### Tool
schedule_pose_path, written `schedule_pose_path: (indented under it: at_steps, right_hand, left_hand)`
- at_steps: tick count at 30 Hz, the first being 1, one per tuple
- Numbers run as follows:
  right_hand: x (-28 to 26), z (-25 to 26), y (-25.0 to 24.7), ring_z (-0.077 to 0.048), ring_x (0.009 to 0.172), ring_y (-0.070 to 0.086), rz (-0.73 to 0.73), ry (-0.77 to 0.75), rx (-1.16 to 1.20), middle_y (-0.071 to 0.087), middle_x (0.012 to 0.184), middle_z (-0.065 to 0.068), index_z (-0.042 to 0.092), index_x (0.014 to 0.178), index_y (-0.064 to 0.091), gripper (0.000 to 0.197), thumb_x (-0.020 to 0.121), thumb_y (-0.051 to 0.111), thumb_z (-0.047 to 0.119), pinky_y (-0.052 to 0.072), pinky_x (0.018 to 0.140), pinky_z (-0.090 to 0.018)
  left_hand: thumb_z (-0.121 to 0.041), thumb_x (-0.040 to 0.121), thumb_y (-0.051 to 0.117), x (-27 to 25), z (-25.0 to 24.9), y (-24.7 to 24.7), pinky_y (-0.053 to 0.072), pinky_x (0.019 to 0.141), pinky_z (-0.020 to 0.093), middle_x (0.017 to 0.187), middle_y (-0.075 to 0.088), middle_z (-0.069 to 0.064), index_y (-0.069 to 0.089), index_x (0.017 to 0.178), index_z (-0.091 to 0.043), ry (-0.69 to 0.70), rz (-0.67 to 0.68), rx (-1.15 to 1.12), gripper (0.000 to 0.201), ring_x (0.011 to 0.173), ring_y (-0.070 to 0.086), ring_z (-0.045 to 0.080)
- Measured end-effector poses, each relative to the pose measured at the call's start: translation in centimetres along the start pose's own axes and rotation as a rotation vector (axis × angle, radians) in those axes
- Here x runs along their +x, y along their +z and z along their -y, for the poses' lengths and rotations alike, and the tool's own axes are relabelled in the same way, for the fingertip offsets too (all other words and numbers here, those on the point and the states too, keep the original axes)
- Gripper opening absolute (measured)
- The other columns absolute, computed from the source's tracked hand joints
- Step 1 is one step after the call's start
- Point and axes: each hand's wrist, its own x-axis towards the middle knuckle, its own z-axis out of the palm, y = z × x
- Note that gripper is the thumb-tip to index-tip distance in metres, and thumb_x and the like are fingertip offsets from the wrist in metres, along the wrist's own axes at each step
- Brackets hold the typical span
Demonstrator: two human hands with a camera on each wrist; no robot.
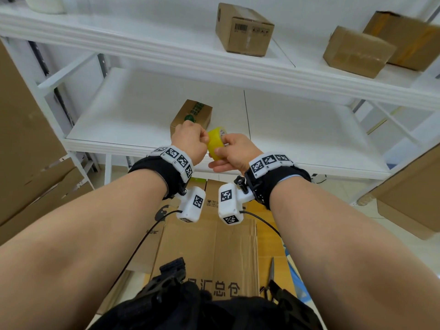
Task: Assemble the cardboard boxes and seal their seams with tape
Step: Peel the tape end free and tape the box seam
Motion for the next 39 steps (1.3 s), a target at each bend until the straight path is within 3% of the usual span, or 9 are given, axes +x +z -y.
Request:
schedule_pose_path:
  at_steps: [5,11,15,21,25,27,31,35,39]
  right_hand:
    - [0.2,0.3,-0.3,-0.024,0.071,0.076,-0.043,-0.033,-0.217,0.065,0.114,-0.016,0.01,0.127,0.055,0.029,0.098,0.057,0.01,0.063,0.067,-0.034]
    - [0.3,0.5,-0.2,-0.022,0.059,0.074,-0.123,-0.079,-0.397,0.067,0.087,-0.012,0.013,0.091,0.055,0.006,0.094,0.06,0.011,0.05,0.048,-0.026]
    - [0.4,0.3,-0.2,-0.024,0.059,0.074,-0.127,-0.069,-0.393,0.068,0.09,-0.015,0.01,0.091,0.056,0.006,0.094,0.06,0.012,0.052,0.05,-0.028]
    - [0.4,-0.2,-0.6,-0.022,0.059,0.073,-0.155,-0.073,-0.361,0.069,0.09,-0.014,0.013,0.1,0.057,0.007,0.094,0.062,0.014,0.052,0.049,-0.027]
    - [0.5,-0.2,-0.7,-0.021,0.059,0.074,-0.155,-0.083,-0.371,0.069,0.086,-0.013,0.015,0.094,0.055,0.006,0.094,0.061,0.014,0.055,0.054,-0.029]
    - [0.6,-0.1,-0.6,-0.023,0.06,0.074,-0.147,-0.082,-0.379,0.068,0.083,-0.011,0.015,0.086,0.052,0.012,0.094,0.06,0.013,0.053,0.052,-0.028]
    - [0.5,-0.3,-0.4,-0.023,0.061,0.074,-0.111,-0.078,-0.362,0.066,0.083,-0.01,0.019,0.079,0.049,0.021,0.094,0.062,0.012,0.048,0.046,-0.023]
    - [0.5,-0.7,-0.2,-0.023,0.064,0.075,-0.087,-0.079,-0.35,0.07,0.09,-0.014,0.015,0.097,0.058,0.006,0.094,0.063,0.014,0.059,0.06,-0.032]
    - [0.6,-0.7,-0.1,-0.024,0.065,0.075,-0.093,-0.075,-0.331,0.071,0.088,-0.014,0.007,0.114,0.06,0.021,0.094,0.063,0.013,0.062,0.075,-0.044]
  left_hand:
    - [-0.005,0.081,0.048,-0.3,-0.6,0.4,0.038,0.091,0.04,0.116,0.049,0.008,0.051,0.081,-0.024,0.011,-0.025,0.133,0.019,0.109,0.043,0.03]
    - [-0.004,0.079,0.047,-0.4,-0.9,0.4,0.044,0.088,0.041,0.11,0.048,0.008,0.048,0.081,-0.022,0.025,0.0,0.121,0.018,0.099,0.049,0.03]
    - [-0.001,0.082,0.043,-0.4,-0.7,0.0,0.046,0.07,0.035,0.097,0.055,0.006,0.046,0.083,-0.018,0.052,0.071,0.01,0.018,0.082,0.053,0.025]
    - [0.002,0.083,0.029,-0.3,-0.2,-0.8,0.051,0.075,0.036,0.085,0.068,0.007,0.041,0.086,-0.014,-0.026,0.076,-0.298,0.02,0.082,0.063,0.024]
    - [-0.016,0.094,0.046,0.0,0.3,-0.5,0.047,0.076,0.032,0.094,0.062,0.003,0.046,0.1,-0.015,-0.04,0.049,-0.335,0.006,0.09,0.061,0.022]
    - [-0.032,0.09,0.061,-0.1,0.7,0.0,0.048,0.08,0.031,0.095,0.06,0.0,0.051,0.107,-0.016,-0.016,0.09,-0.331,0.025,0.088,0.059,0.017]
    - [-0.026,0.082,0.072,-0.3,1.6,0.5,0.054,0.083,0.036,0.089,0.066,-0.003,0.063,0.092,-0.021,0.044,0.033,-0.296,0.014,0.084,0.062,0.014]
    - [-0.017,0.085,0.067,-0.5,1.5,0.1,0.053,0.082,0.036,0.084,0.065,-0.005,0.065,0.083,-0.02,0.096,0.006,-0.215,0.004,0.084,0.062,0.015]
    - [-0.014,0.088,0.058,-0.2,1.4,0.2,0.052,0.077,0.034,0.084,0.061,-0.005,0.059,0.084,-0.023,0.072,0.033,-0.177,0.01,0.083,0.059,0.018]
